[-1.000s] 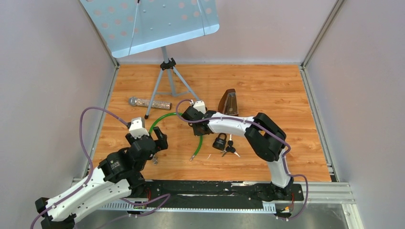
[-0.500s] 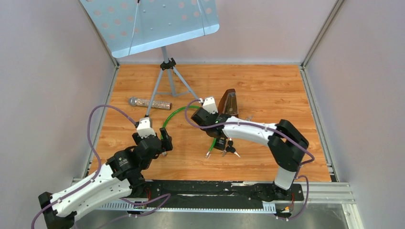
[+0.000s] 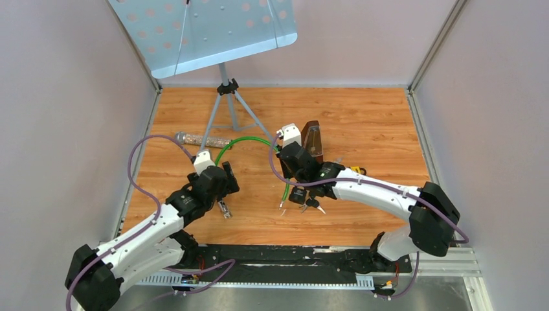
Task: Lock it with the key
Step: Pick up the lock from the center of the board.
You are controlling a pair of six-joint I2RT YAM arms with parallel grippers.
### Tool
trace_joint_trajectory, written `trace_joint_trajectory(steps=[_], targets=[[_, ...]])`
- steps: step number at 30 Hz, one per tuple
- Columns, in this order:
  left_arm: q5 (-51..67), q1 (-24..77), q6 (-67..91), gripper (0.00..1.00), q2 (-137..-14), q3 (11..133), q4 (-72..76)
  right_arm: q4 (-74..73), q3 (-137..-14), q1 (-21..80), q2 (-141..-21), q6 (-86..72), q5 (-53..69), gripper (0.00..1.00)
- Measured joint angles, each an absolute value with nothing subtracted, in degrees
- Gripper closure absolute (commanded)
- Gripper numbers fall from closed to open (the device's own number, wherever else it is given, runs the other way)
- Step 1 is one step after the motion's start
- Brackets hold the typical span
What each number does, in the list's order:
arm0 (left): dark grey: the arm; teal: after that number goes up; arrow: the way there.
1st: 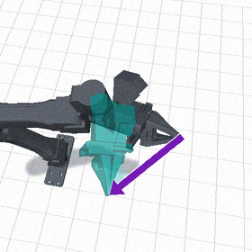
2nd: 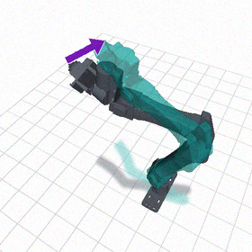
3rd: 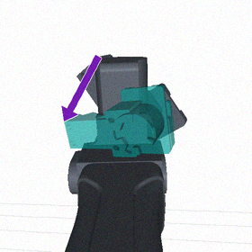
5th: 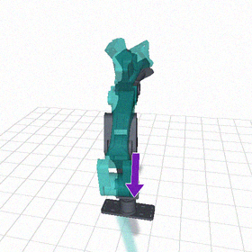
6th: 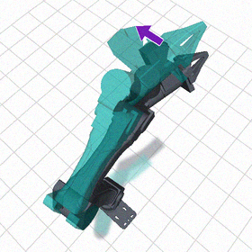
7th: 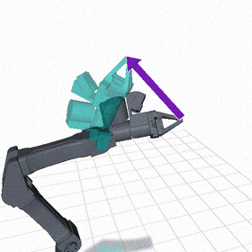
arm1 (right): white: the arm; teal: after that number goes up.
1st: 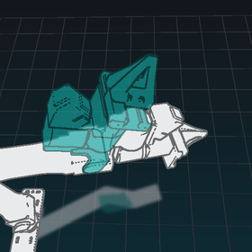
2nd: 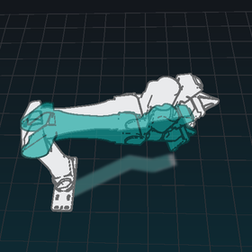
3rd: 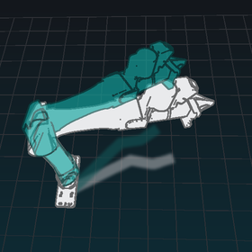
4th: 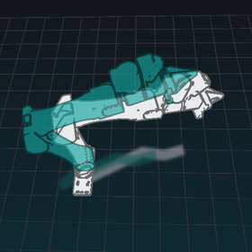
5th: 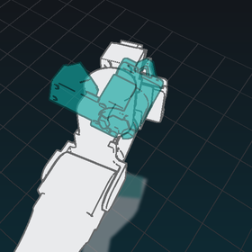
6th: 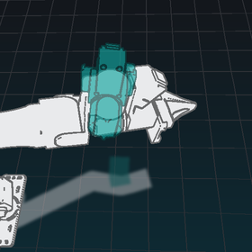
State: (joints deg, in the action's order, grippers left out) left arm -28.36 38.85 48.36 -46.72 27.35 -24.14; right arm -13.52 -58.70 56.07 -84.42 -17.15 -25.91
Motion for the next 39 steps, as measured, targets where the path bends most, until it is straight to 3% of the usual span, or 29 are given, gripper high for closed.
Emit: trace_joint_trajectory(steps=[6, 16, 22, 31, 36, 39], targets=[[-30.15, 37.34, 48.51, 0.03, -49.63, 26.48, -21.78, -10.79, -56.88, 56.07, -81.25, -15.11, -22.98, 1.0], [-29.34, 35.09, 51.16, 0.21, -51.11, 20.58, -17.72, -8.99, -56.07, 56.07, -80.01, -14.81, -20.97, 1.0], [-28.03, 35.03, 54.13, 0.47, -51.48, 18.92, -17.34, -8.67, -56.07, 55.99, -80.01, -15.14, -20.78, 1.0], [-27.79, 35.03, 55.66, 0.7, -51.7, 18.41, -16.75, -8.64, -56.05, 55.13, -79.83, -16.56, -19.79, 1.0], [-28.27, 35.03, 55.13, 0.98, -52.34, 18.41, -15.99, -8.43, -55.11, 54.59, -78.19, -17.82, -19.33, 1.0], [-28.32, 34.98, 54.54, 1.0, -52.4, 18.87, -15.75, -8.49, -55.09, 54.28, -77.43, -19.22, -19.27, 1.0]])
